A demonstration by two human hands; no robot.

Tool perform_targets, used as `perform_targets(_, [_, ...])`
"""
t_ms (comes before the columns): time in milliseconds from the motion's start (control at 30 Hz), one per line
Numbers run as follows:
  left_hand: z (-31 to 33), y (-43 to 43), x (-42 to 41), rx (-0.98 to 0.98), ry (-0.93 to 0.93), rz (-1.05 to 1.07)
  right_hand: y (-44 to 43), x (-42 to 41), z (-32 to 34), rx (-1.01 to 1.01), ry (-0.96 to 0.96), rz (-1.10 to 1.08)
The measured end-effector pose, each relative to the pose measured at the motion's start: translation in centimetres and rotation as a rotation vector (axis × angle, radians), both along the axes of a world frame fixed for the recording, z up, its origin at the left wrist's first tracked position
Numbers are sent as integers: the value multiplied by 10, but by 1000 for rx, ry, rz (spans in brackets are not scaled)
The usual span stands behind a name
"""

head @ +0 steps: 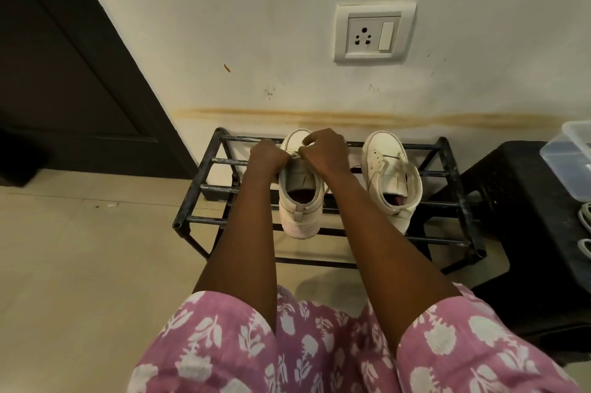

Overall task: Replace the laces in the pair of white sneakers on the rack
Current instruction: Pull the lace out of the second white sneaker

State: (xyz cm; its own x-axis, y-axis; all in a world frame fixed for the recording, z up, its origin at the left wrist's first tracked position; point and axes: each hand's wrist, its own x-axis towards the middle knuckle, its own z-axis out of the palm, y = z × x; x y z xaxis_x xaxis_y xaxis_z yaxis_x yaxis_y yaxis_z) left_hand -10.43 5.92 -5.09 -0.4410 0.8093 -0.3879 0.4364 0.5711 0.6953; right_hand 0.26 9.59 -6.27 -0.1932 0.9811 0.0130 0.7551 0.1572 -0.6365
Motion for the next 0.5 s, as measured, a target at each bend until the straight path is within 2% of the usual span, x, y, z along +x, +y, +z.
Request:
perform_targets(100, [1, 0, 1, 1, -6, 10, -7, -12, -8, 31, -151, 73])
perform_targets(267, [0, 1, 1, -5, -40, 17, -9, -13, -10, 172, -248, 23])
perform_targets(367, [-2, 2, 2, -3, -33, 24, -9, -11, -8, 128, -191, -47])
perform_targets(500, [-2, 5, 2, 4, 9, 14, 0, 1, -1, 15, -1, -229])
